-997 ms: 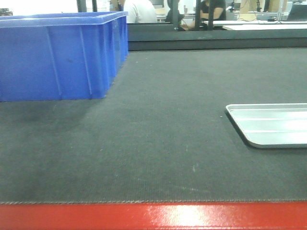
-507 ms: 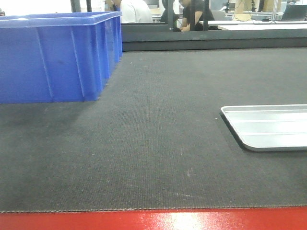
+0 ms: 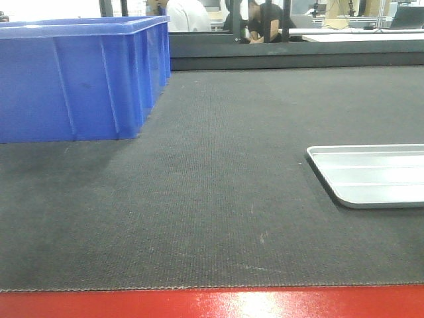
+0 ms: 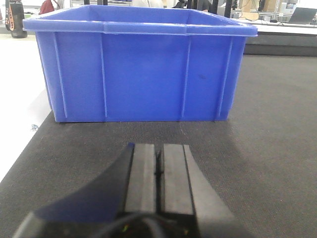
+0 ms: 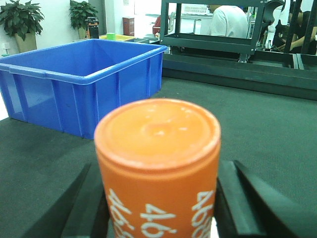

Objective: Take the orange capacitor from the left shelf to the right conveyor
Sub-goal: 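Stop at the conveyor facing the metal tray, capacitor still held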

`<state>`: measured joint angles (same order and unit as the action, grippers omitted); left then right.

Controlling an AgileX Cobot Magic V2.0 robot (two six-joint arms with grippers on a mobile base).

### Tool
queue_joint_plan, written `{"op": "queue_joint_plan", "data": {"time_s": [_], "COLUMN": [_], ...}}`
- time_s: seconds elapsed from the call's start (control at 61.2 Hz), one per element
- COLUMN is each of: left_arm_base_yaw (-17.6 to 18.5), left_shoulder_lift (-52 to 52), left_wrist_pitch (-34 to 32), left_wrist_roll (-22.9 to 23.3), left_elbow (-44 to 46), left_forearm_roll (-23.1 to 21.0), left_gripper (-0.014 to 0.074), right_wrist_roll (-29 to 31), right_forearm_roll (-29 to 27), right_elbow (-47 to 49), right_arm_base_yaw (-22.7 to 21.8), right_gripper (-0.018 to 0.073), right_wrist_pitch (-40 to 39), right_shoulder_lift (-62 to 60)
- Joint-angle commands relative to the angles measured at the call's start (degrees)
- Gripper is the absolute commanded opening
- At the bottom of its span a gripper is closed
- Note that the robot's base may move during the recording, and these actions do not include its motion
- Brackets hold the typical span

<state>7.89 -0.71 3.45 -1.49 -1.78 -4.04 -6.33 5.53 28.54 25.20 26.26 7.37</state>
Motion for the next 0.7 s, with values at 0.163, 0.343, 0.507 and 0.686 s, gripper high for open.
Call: {"op": "queue_joint_plan", "data": {"time_s": [0.163, 0.343, 0.507, 0.686], "left_arm_base_yaw": [0.3, 0.3, 0.3, 0.3], "left_shoulder_lift": [-0.6, -0.6, -0.6, -0.6], "left_wrist_pitch": [-5.2, -5.2, -5.2, -5.2], "left_wrist_roll": [0.1, 0.1, 0.1, 0.1], "left_elbow": [0.3, 0.3, 0.3, 0.3], "left_forearm_roll": [-0.2, -0.2, -0.2, -0.2], "left_gripper": [-0.0127, -0.0127, -0.0127, -0.0127], "right_wrist_roll": [0.4, 0.4, 0.4, 0.4], "right_forearm_roll": [0.7, 0.7, 0.7, 1.1], "right_elbow": [4.1, 10.9, 12.6, 12.3], "right_arm_base_yaw": [-0.3, -0.3, -0.3, -4.1], "right_gripper": [0.0079, 0.0079, 0.0079, 0.0079], "right_wrist_pitch": [-9.5, -13.4, -23.6, -32.9], "right_shoulder_lift": [7.2, 23.5, 37.0, 48.7]}}
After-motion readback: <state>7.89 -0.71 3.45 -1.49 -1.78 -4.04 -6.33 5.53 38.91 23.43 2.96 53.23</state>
